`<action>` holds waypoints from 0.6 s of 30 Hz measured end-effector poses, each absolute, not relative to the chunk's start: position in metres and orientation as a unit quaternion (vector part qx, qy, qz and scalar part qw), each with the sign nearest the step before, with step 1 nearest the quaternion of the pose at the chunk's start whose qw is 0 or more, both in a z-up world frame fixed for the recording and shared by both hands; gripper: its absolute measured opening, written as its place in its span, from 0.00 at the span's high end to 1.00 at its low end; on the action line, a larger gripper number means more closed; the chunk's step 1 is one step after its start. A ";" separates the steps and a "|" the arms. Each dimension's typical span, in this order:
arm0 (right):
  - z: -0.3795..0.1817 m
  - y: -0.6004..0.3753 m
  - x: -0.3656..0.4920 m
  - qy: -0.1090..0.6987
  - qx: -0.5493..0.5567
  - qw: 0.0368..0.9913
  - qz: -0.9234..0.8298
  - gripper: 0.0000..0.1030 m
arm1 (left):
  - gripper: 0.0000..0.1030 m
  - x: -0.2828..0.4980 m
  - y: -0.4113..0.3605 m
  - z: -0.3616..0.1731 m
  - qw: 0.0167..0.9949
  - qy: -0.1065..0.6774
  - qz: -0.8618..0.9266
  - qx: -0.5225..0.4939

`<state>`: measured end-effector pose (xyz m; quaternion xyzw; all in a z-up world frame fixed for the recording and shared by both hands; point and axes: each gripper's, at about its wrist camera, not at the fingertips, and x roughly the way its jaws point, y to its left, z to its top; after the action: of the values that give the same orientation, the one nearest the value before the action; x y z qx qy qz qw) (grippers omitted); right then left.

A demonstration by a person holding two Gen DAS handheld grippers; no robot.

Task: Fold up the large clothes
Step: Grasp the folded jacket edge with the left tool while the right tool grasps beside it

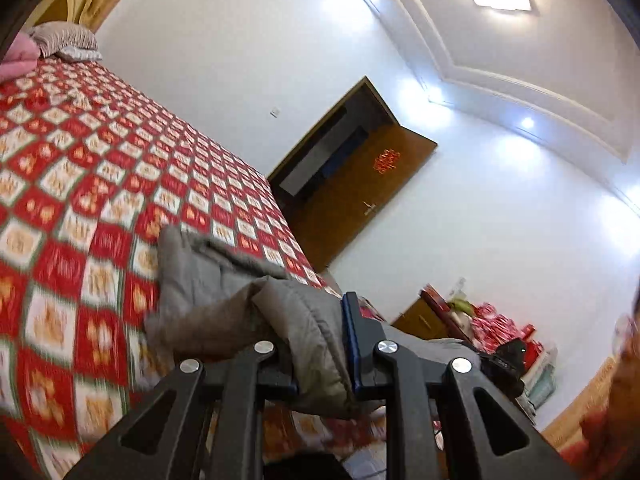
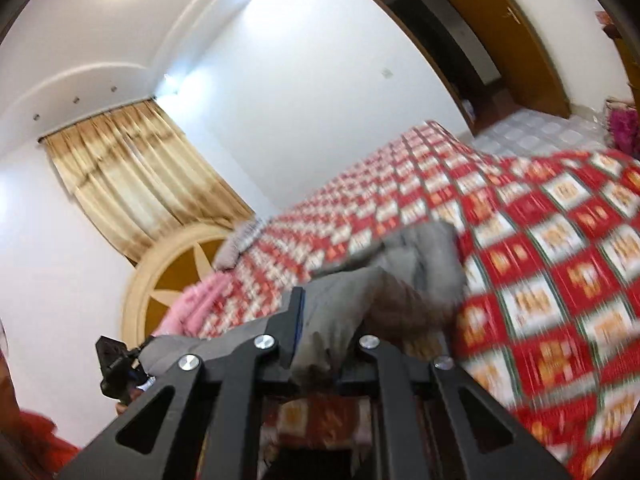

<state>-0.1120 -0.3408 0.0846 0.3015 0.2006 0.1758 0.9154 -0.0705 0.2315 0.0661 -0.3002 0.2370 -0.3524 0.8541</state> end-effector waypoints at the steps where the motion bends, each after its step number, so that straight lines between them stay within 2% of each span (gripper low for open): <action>1: 0.092 -0.341 -0.092 0.195 0.295 0.919 0.171 0.87 | 0.83 -0.054 0.229 0.071 0.856 0.244 -0.341 -0.303; 4: 0.100 -0.345 -0.021 0.197 0.293 0.922 0.155 0.87 | 0.83 0.015 0.211 0.081 0.871 0.276 -0.278 -0.297; 7: 0.086 -0.349 0.060 0.217 0.289 0.926 0.111 0.87 | 0.83 0.086 0.191 0.067 0.874 0.317 -0.222 -0.295; 11: 0.045 -0.348 0.154 0.254 0.279 0.925 0.048 0.87 | 0.83 0.181 0.161 0.017 0.872 0.376 -0.139 -0.281; 18: -0.050 -0.342 0.238 0.309 0.254 0.916 -0.032 0.86 | 0.82 0.246 0.134 -0.066 0.869 0.441 -0.056 -0.215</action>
<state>0.2384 -0.3419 -0.0498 0.2537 0.3094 -0.0321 0.9159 0.2458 0.1342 -0.0659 -0.2154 0.4413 -0.0560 0.8693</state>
